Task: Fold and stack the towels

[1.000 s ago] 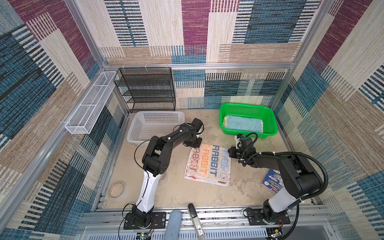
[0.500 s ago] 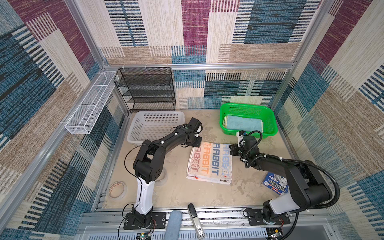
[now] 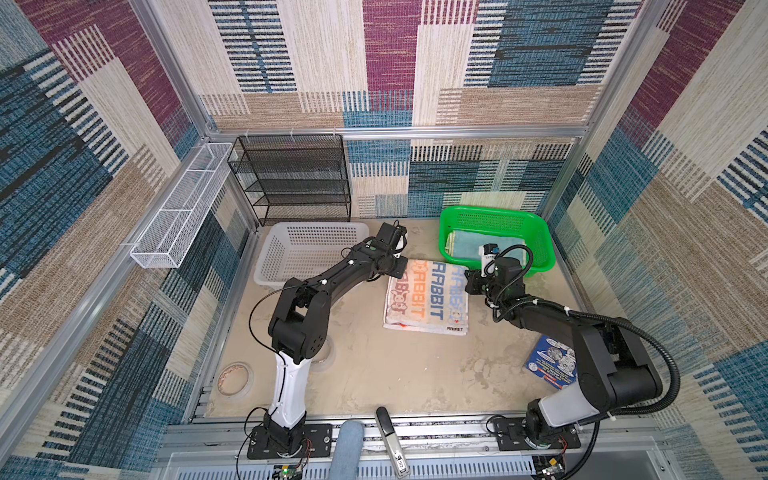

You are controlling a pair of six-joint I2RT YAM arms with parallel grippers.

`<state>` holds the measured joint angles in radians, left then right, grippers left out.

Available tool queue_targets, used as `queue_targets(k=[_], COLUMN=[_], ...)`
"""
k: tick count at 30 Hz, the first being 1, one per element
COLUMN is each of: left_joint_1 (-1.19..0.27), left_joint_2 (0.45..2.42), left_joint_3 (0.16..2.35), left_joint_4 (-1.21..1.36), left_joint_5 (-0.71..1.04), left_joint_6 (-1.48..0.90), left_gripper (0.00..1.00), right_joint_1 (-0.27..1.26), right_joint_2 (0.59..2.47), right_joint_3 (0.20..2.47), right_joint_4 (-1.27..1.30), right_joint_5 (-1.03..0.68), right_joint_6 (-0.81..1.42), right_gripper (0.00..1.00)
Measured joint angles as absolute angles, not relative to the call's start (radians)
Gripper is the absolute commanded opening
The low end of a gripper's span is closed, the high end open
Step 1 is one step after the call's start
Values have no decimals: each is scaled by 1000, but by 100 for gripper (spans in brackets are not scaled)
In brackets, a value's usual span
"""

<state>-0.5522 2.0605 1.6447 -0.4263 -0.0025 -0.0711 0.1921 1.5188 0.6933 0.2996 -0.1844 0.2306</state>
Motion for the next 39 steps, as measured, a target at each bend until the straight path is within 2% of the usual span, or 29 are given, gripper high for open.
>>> queue_targets(k=[9, 17, 25, 27, 28, 29, 35, 39], left_joint_1=[-559, -598, -625, -630, -631, -633, -648, -656], left_joint_2=[1893, 1773, 1748, 1749, 1749, 1749, 1694, 1621], left_joint_3=[1416, 1256, 1114, 1097, 1087, 1077, 1009, 965], left_joint_4=[-371, -343, -276, -264, -257, -249, -234, -235], left_joint_5=[28, 59, 78, 82, 82, 81, 76, 54], left_joint_6=[-69, -86, -152, -164, -171, -176, -209, -213], left_gripper=[0, 0, 1, 13, 23, 33, 42, 43], right_joint_1=[192, 191, 192, 193, 193, 193, 193, 193], right_joint_2=[1358, 1219, 1234, 1253, 1259, 1260, 1201, 1123], right_joint_3=[538, 466, 347, 329, 322, 316, 309, 328], right_joint_4=[321, 220, 198, 197, 197, 197, 159, 111], right_joint_5=[-244, -281, -362, -376, -382, -383, -363, -342], right_joint_6=[228, 292, 397, 418, 429, 443, 468, 474], right_gripper=[0, 0, 2, 7, 18, 22, 36, 43])
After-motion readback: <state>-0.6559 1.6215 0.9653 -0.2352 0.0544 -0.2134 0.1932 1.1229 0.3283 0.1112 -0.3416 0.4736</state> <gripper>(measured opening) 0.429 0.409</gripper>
